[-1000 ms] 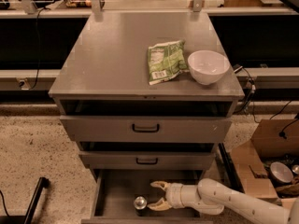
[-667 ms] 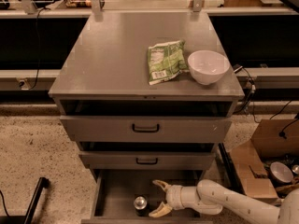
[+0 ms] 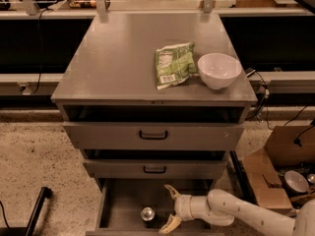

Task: Pick green can from bottom drawer and place on counter

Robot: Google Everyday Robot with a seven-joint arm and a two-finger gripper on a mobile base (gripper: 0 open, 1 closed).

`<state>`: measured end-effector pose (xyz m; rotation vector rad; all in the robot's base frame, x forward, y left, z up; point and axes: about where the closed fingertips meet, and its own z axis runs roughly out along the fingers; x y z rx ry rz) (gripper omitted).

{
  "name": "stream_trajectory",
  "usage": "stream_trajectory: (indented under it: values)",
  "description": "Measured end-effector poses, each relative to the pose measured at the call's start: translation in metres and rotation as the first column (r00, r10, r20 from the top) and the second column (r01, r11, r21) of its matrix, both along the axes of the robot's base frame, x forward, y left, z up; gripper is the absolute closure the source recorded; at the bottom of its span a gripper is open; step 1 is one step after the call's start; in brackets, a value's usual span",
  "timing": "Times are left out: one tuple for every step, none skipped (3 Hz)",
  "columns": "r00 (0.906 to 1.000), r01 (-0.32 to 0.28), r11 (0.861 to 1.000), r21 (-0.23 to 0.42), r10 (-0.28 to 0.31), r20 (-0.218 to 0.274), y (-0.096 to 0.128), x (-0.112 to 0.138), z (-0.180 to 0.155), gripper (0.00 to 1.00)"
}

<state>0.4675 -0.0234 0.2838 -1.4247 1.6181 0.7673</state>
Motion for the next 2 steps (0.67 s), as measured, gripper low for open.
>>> stream_trajectory:
  values:
    - [0.9999, -0.011, 1.0, 0.001, 0.011, 0.0, 0.006, 0.007, -0.015, 0.0]
    - [0.9996, -0.027, 0.999, 0.021, 0.027, -0.004, 0.016, 0.016, -0.032, 0.02]
